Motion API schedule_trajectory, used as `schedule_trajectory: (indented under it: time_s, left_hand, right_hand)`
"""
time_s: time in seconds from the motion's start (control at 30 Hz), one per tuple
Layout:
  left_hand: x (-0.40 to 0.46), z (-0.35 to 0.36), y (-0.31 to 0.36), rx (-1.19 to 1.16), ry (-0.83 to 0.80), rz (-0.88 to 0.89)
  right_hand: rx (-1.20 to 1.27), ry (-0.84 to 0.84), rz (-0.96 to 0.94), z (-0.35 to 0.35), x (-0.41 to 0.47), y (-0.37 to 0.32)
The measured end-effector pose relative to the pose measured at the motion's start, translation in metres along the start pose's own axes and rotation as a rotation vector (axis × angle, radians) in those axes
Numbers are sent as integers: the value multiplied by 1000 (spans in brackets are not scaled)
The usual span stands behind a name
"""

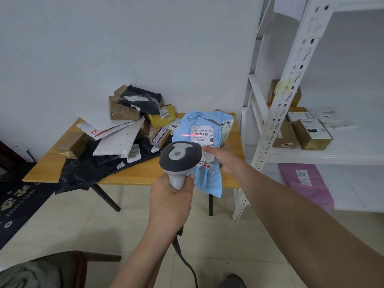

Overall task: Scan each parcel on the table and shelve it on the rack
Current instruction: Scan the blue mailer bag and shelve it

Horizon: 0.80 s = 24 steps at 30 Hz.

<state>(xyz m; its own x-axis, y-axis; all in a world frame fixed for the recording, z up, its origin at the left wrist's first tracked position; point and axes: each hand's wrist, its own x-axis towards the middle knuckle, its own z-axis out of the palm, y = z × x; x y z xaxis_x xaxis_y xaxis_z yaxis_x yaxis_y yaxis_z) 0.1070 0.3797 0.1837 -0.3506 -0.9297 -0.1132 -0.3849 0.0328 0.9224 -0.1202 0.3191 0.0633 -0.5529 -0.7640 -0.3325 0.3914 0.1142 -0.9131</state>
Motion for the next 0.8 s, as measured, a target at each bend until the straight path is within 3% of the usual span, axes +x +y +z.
schedule_trajectory:
  time_s: [0.57,0.8]
  left_hand:
    - [-24,39,-5,-33,-119,75]
    - [-33,84,8,-112,-261,156]
  right_hand:
    - [7,113,-36,-67,-37,8]
    - [14,197,-44,-138,-57,6]
